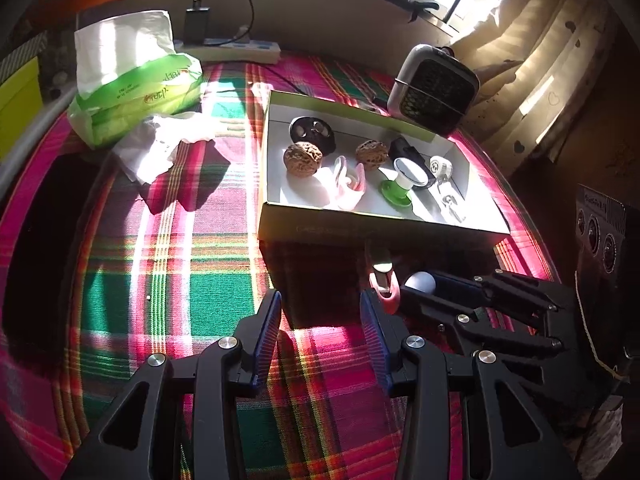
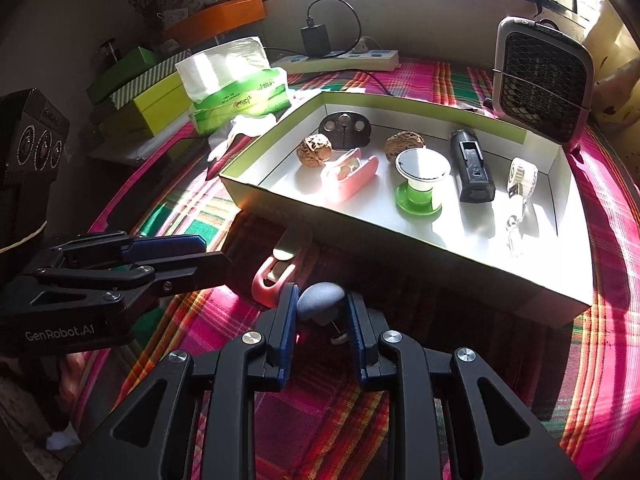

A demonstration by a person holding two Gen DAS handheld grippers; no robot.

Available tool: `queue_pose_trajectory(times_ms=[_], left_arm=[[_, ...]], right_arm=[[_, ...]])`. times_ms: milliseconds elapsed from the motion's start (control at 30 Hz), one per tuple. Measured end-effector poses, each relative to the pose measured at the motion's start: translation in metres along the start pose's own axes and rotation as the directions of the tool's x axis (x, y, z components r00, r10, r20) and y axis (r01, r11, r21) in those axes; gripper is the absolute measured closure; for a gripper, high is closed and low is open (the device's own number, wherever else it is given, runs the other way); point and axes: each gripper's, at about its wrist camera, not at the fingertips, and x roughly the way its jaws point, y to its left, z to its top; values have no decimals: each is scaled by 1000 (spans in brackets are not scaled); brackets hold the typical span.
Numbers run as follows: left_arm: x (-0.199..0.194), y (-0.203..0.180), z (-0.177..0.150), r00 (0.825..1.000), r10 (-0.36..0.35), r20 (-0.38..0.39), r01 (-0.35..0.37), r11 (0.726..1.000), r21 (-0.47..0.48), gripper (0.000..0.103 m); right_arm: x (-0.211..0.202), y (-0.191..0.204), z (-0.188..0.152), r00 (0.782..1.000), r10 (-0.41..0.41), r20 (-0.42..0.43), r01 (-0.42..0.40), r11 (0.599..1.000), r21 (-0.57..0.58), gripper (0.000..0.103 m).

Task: Organize objects
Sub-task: 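Close left tool on pink case while right tool closes on grey knob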

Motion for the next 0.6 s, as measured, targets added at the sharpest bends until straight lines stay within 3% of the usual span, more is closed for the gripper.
queue_pose_trajectory(times_ms=[600], left_arm=[[18, -34, 8, 999, -17, -27, 20, 992, 121, 64]], right_arm=[[-20, -19, -10, 996, -86, 32, 83, 994, 69, 78]])
